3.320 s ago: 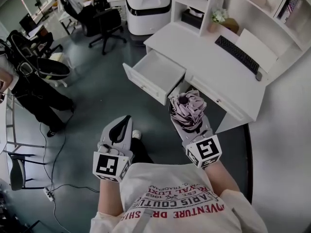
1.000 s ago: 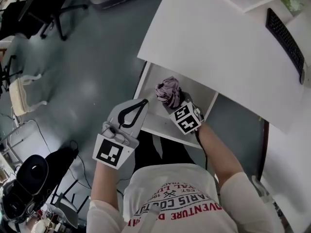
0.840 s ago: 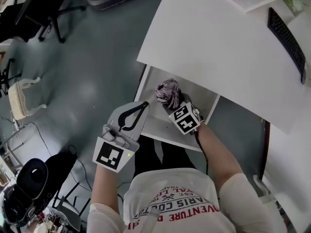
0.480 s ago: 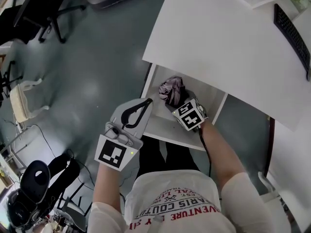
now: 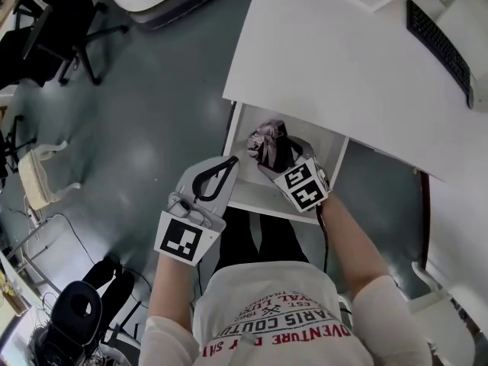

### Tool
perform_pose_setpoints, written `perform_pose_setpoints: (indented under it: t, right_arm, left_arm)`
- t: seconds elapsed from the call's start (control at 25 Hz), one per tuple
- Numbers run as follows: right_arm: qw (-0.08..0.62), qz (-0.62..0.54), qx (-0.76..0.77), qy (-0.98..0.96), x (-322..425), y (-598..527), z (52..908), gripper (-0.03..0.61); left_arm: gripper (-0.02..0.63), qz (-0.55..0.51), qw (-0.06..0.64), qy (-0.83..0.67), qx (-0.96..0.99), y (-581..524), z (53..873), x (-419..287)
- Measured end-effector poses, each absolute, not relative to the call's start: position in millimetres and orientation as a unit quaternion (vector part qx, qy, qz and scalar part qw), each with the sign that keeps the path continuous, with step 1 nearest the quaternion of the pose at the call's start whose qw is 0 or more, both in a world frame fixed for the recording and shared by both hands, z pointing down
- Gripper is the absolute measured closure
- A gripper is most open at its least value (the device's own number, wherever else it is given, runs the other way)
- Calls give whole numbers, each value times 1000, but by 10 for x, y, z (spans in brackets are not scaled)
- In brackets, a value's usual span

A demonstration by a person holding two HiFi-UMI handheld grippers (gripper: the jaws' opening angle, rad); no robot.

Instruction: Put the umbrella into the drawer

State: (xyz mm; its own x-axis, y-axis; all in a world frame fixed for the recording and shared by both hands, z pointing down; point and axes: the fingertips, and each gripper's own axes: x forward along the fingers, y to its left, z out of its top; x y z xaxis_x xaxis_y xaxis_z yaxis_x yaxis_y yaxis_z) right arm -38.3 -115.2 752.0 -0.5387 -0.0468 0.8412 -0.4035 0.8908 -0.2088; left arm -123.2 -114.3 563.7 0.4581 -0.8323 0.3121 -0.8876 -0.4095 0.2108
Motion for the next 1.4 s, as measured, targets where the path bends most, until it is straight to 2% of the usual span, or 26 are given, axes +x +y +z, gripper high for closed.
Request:
perform_pose_setpoints:
  t: [0.08,0.16,0.2,0.24,0.36,0.96,1.4]
  right_arm:
    - [451,188,150,-860,-395,-1191,7225,232]
    - [428,175,186,-867,-394,-1281,6932,414]
    - [415,168,201,-871,-395,-1317,6789,466]
    - [403,161,213,-875,-400,-1340,6648,512]
    - [373,147,235,-885,-405,-1360,6254,578]
    - [179,60,336,-923,-170,-1174,3984,578]
    - [74,5,383,-921,239,-893,3010,578]
  left_arm:
    - [609,77,167,-507,842,-1125,5481,-1210]
    - [609,72,162,-500,848,-1109,5302,-1201]
    - [609,71,159,-498,850,-1098,5209,-1204]
    - [609,72,155,-496,851,-1087,5120,-1210]
    - [609,81,146,-497,851,-1063,4894,-1250]
    - [609,86,51,-475,874,-860,3681,-1127]
    - [609,59,-10,-446,893,-613,2844,-787]
